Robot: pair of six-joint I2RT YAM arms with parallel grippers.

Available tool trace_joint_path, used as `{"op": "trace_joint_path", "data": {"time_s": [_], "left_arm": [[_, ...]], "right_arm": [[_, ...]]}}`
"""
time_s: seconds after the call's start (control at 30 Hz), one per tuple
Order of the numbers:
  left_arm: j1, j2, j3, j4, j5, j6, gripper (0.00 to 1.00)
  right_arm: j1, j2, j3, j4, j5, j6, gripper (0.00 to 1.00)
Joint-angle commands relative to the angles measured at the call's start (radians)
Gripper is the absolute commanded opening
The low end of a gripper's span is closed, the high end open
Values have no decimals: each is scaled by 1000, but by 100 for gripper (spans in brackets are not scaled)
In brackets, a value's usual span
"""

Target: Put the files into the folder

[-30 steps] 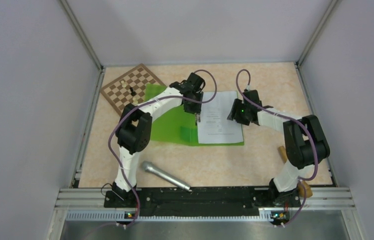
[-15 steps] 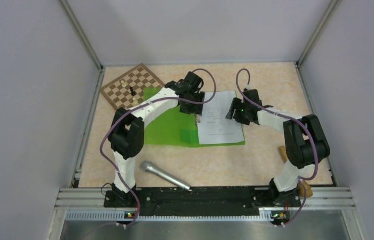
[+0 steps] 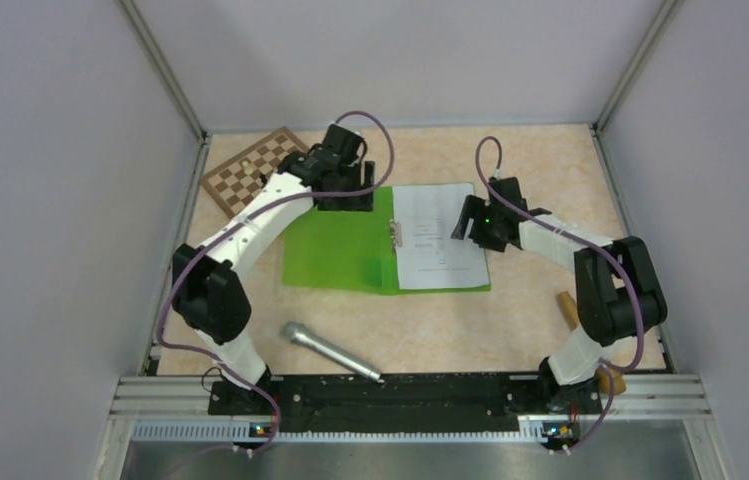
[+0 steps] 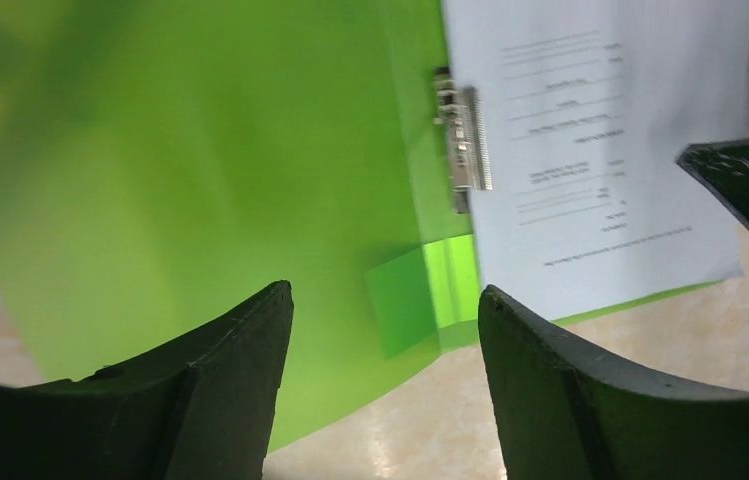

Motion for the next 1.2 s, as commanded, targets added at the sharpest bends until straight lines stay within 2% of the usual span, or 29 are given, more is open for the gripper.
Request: {"op": "trace_joint_path", "data": {"time_s": [0.0,0.13,0.23,0.3,0.43,0.7,1.17], "left_arm": [[167,-136,-92,-18,12,-6,73],[297,-193,-192,-1,12,-6,74],[371,-198,-240,-5,15,-2,83],[415,-197,-272,-9,22,-6,86],[497,-215,-359,20,157,-13,86],[508,-214,-461,78,279,-28,85],[504,-195,-487,113,346,-27,83]], "right_arm": [[-3,-52,65,-22,13,-23,74],[-3,-36,84,-27,24,-34,75],[-14,-14,99,-34,42,-47,77],[-31,0,106,-33,36,-53,77],[-53,42,130,-45,33,-83,77],[-54,89,110,-22,-31,-84,77],[-52,70,90,-4,-58,-72,77]]}}
